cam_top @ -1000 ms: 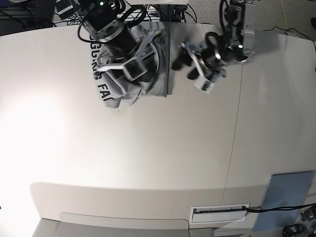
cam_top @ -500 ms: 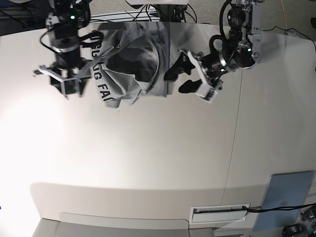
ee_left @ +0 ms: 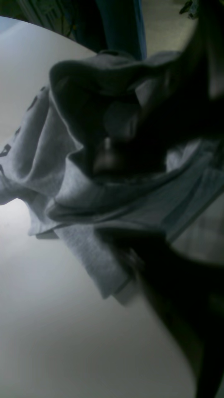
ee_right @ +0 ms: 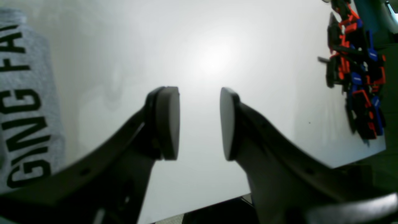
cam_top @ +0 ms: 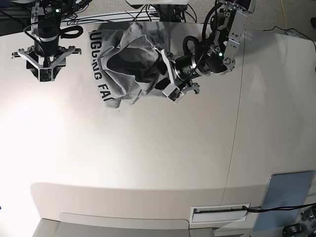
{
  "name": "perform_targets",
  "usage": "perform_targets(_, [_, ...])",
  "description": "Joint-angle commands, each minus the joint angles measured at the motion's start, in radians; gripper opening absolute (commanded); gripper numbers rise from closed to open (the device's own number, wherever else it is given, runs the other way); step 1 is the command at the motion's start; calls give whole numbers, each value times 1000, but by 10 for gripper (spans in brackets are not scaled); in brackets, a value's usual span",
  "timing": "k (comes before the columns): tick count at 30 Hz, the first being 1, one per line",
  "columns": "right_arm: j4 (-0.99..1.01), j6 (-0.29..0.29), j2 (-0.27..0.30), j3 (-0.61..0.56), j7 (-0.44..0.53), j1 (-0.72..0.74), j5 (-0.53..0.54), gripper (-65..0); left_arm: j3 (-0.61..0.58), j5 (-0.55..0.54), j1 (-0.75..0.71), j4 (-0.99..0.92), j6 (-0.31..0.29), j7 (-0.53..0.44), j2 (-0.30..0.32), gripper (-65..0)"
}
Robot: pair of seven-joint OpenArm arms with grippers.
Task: Fold the T-shirt properly
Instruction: 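Press and tuck the folded edge with the left gripper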
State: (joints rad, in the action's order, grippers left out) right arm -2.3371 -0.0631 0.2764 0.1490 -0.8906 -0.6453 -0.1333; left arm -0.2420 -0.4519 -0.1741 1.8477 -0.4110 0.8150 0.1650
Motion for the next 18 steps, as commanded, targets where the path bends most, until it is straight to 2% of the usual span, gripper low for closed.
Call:
perform_targets(1, [-19,-8,6,10,16,-3,-14,-433,0,-12,8,16,-4,-23,-2,-531])
perform_targets(3, [-19,-8,6,10,17,-3,-14,-433,1,-11,9,16,-3,-27,-2,-646])
perform_targets(6, [-19,-8,6,10,17,-3,-18,-433,42,34,11,16,5,-30,-1,-650])
perform_targets(8, [-19,-8,6,10,19,-3,-18,-433,119,42,11,16,39,-30,-1,-650])
perform_targets(9, [-19,-8,6,10,25,-3,-17,-433,164,41,11,16,37,-30,-1,-650])
perform_targets(14, [-19,-8,6,10,35,-3,-17,-433,309,41,10,16,-32,-6,-1,-650])
perform_targets(18, [-19,-8,6,10,35,-3,-17,-433,333,64,10,16,-31,18,12,-650])
